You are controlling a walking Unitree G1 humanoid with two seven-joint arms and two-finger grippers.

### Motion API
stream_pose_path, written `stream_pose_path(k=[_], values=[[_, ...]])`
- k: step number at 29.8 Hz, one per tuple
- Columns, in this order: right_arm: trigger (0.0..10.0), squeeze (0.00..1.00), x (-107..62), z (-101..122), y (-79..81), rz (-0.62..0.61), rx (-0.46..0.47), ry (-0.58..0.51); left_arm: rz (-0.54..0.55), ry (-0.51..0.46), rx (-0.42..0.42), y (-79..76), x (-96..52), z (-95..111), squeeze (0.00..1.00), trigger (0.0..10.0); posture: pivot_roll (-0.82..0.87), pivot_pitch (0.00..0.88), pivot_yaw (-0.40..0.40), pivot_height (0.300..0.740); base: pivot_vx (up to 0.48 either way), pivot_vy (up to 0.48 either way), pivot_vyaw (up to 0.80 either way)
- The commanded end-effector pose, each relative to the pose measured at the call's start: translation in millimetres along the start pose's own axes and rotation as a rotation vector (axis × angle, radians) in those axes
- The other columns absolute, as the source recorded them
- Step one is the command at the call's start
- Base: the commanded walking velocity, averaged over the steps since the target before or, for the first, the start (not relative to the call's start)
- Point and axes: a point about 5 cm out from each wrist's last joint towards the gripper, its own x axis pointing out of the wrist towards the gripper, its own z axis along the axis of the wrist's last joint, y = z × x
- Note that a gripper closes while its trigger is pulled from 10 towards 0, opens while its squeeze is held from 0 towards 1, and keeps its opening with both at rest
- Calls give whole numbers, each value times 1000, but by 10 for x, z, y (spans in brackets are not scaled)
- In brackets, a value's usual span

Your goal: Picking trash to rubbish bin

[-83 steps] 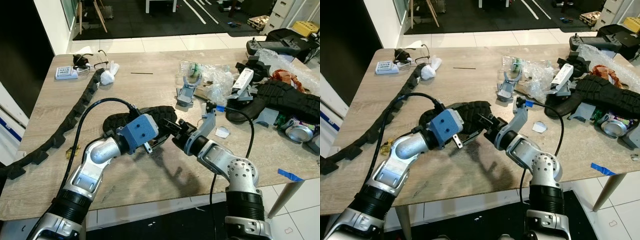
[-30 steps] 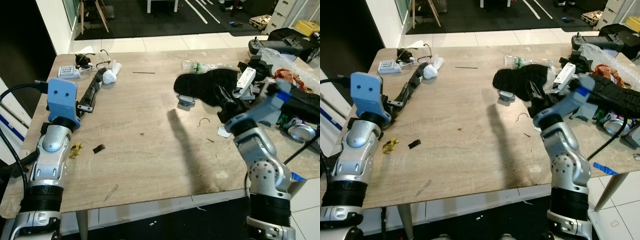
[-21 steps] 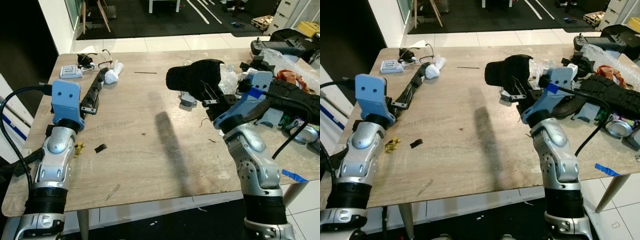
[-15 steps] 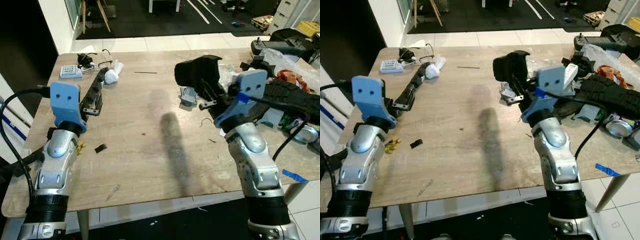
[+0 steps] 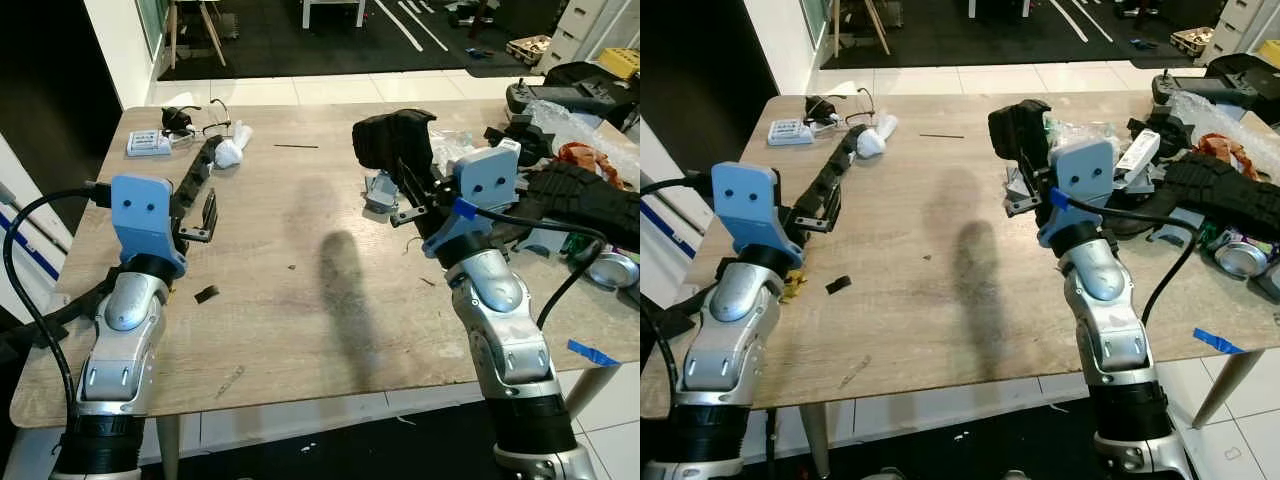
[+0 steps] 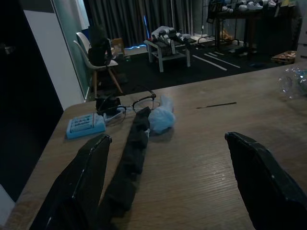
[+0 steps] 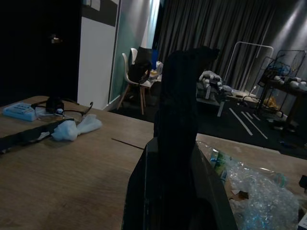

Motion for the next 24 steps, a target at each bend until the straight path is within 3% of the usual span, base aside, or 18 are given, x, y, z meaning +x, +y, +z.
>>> stream_pose_path(k=[1,7,13,24], values=[[10000,0,-12,19,16,-12,-7,-27,-49,-6,-9,-101,-28,29,0,10000,33,117,18,740,0,-382,0],[10000,0,-13,3,26,-20,-1,-25,-82,-16,11,-152,-52,60,0,10000,40,111,19,740,0,-444,0],[10000,0,-20,-20,25,-29,-4,-24,-62,-1,-24,-139,-53,54,0,10000,41,106,22,740,0,0,0],[10000,0,-29,-51,11,-39,-1,-14,-63,4,-15,-130,-34,64,0,10000,42,110,24,740,0,0,0]])
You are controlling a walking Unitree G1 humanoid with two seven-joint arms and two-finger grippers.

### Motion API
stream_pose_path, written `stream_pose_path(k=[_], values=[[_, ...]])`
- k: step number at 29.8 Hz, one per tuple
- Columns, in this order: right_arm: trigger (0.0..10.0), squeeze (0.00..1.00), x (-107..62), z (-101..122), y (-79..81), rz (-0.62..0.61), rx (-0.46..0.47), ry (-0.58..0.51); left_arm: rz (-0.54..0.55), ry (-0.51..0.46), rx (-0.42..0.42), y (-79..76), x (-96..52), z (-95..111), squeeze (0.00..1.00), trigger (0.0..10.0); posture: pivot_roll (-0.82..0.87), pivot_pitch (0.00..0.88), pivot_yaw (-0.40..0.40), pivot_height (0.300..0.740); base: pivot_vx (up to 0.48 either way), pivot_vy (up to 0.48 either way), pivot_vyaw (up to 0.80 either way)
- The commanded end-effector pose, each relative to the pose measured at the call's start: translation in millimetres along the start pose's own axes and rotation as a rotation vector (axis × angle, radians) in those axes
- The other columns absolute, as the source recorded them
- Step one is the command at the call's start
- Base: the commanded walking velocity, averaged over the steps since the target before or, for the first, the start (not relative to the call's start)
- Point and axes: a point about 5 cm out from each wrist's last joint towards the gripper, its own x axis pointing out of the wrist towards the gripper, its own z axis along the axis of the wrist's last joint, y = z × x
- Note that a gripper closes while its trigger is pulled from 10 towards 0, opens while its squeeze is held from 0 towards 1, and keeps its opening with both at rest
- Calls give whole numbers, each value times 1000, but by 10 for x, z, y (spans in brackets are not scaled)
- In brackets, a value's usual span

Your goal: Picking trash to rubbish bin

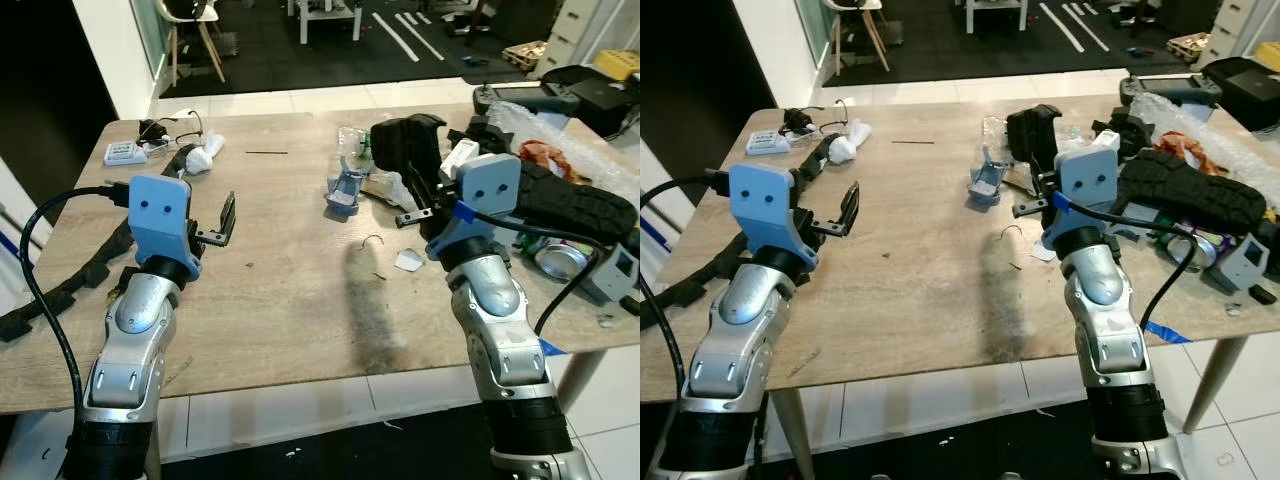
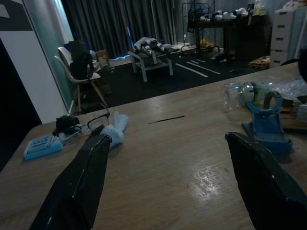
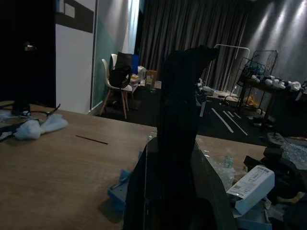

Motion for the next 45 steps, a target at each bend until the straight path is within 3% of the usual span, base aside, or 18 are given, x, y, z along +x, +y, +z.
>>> stream_pose_path(k=[1,11,18,39,42,45], values=[[10000,0,-1,31,16,3,2,-30,4,10,-4,7,-1,-2,0,10000,42,110,24,740,0,0,0],[10000,0,6,5,-13,-11,-9,-27,9,10,32,7,23,5,0,10000,44,121,18,740,0,0,0],[10000,0,19,-5,-4,-17,-11,-26,12,2,27,-23,52,29,0,10000,45,129,16,740,0,0,-765],[10000,0,71,62,-77,-53,-34,-60,62,-5,-86,35,87,89,0,10000,44,139,16,740,0,0,-800],[10000,0,88,75,-81,-56,-16,-57,89,5,-155,93,96,110,0,10000,43,138,14,740,0,0,-800],[10000,0,88,72,-80,-55,-22,-48,108,21,-117,132,89,110,0,10000,44,138,13,740,0,0,-800]])
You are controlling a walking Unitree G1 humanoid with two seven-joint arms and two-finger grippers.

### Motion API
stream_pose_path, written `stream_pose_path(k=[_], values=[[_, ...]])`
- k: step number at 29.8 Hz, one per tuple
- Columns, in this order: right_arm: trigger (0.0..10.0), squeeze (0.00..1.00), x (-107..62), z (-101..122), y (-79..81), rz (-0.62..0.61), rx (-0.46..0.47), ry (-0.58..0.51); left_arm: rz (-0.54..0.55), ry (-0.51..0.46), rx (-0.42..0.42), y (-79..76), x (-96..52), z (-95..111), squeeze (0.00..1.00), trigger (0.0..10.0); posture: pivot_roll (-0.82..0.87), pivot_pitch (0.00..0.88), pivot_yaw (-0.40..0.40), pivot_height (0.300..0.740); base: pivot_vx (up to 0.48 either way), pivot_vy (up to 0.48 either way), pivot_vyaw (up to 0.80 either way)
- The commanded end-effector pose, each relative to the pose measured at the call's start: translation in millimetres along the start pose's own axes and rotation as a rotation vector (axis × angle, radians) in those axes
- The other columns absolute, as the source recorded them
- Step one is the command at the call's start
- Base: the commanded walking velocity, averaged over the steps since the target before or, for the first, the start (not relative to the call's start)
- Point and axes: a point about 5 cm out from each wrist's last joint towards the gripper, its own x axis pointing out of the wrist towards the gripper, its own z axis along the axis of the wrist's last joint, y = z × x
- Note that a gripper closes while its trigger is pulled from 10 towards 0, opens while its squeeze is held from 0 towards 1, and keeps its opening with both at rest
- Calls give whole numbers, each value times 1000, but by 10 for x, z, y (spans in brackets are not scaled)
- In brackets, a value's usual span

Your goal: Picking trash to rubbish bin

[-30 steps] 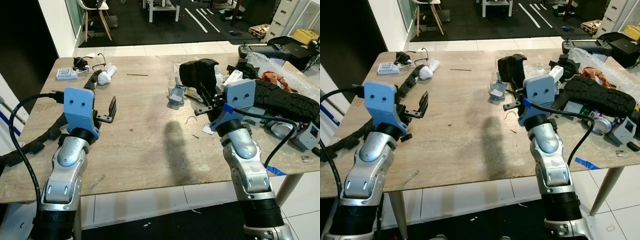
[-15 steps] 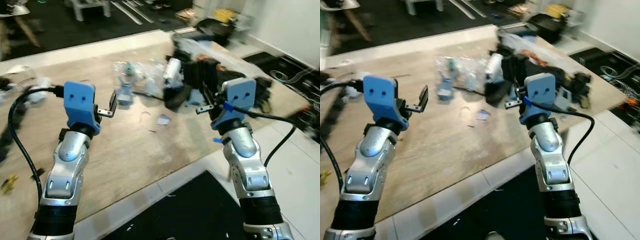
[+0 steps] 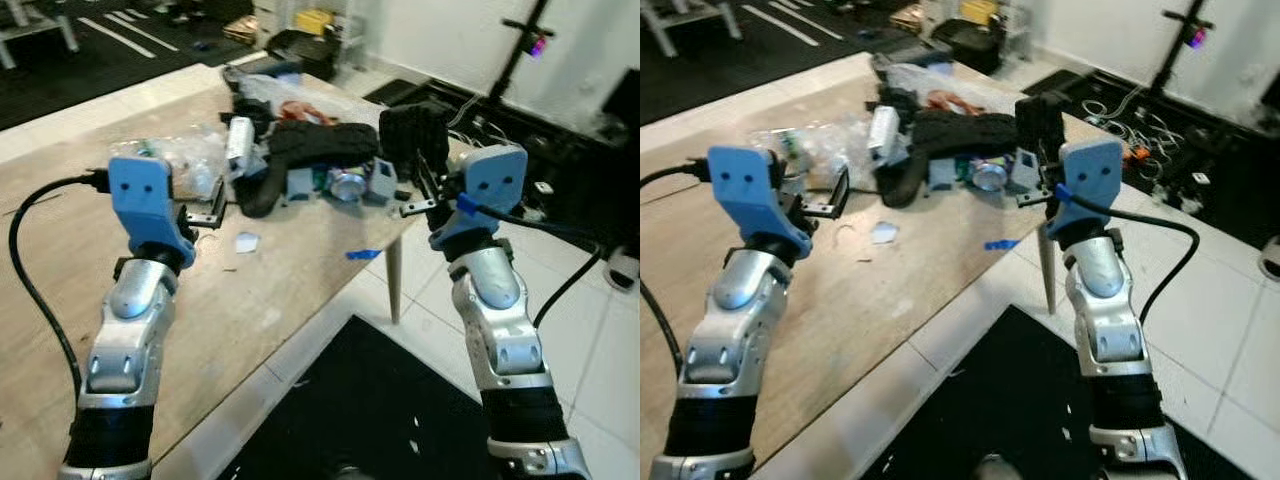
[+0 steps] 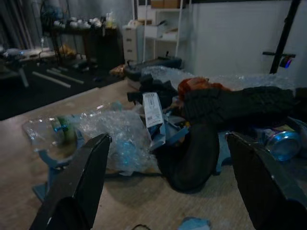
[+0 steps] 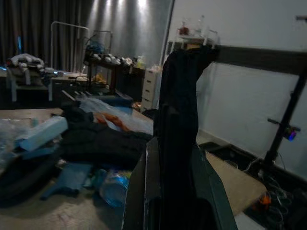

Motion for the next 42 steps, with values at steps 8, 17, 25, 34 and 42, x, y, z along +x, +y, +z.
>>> stream_pose_path(k=[8,17,25,34,42], values=[[10000,0,-3,5,12,-2,29,11,-3,-11,51,32,-2,32,0,10000,43,136,13,740,0,0,-800],[10000,0,-13,-21,70,10,72,34,11,-2,51,92,24,57,0,10000,41,133,11,740,0,0,-800],[10000,0,-45,-67,65,-19,101,48,-23,12,26,37,28,38,0,10000,45,132,12,740,0,0,-800],[10000,0,-101,-226,104,-22,127,101,-30,40,23,60,4,-21,0,10000,48,131,6,740,0,0,-800],[10000,0,-213,-444,172,3,153,184,-39,118,-10,81,-63,-205,0,10000,50,129,-1,740,0,0,-800]])
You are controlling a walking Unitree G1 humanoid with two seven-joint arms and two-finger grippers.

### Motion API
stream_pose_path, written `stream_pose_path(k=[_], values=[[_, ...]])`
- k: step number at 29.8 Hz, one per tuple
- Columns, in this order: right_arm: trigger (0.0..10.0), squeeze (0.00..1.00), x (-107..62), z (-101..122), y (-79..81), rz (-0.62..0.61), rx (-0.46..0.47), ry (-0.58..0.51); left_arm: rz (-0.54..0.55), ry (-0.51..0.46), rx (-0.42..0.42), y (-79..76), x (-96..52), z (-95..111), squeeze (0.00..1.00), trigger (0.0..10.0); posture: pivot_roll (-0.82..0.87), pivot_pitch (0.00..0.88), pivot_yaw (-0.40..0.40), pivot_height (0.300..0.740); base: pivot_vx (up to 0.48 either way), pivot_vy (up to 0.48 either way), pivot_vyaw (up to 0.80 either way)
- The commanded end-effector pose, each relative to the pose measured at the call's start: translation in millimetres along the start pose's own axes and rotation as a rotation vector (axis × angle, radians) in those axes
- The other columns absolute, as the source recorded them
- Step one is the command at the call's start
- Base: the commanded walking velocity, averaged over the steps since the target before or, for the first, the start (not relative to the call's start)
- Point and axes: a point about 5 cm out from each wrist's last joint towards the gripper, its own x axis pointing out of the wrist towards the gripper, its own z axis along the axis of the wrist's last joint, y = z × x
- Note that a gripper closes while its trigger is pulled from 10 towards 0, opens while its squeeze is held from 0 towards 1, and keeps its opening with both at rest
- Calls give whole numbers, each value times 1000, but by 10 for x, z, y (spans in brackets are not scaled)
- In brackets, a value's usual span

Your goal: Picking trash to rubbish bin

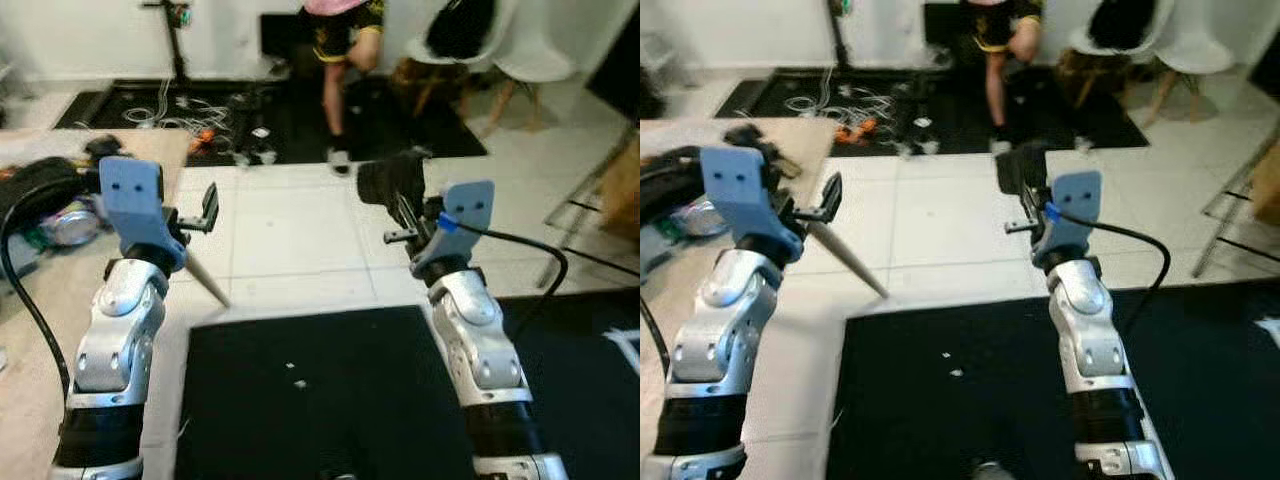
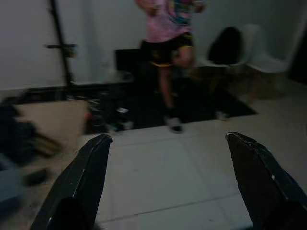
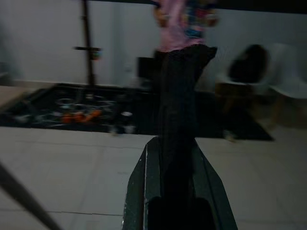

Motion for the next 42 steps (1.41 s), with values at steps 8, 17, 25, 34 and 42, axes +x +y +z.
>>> stream_pose_path(k=[8,17,25,34,42], values=[[10000,0,-285,-635,35,30,42,218,-38,197,-1,-33,-210,-584,0,10000,50,125,-2,740,0,0,-800],[10000,0,-521,-1054,11,54,27,377,-2,340,-3,81,-416,-998,0,10000,52,122,2,740,0,0,-800],[10000,0,-686,-1285,-53,29,14,472,33,417,-25,165,-547,-1246,0,10000,48,124,1,740,0,0,-800],[10000,0,-859,-1516,-80,-10,76,595,62,465,-26,206,-660,-1440,0,10000,47,122,-3,740,0,0,-800],[10000,0,-966,-1598,-88,-12,79,629,28,466,-22,162,-672,-1465,0,10000,46,122,-4,740,0,0,-800]])
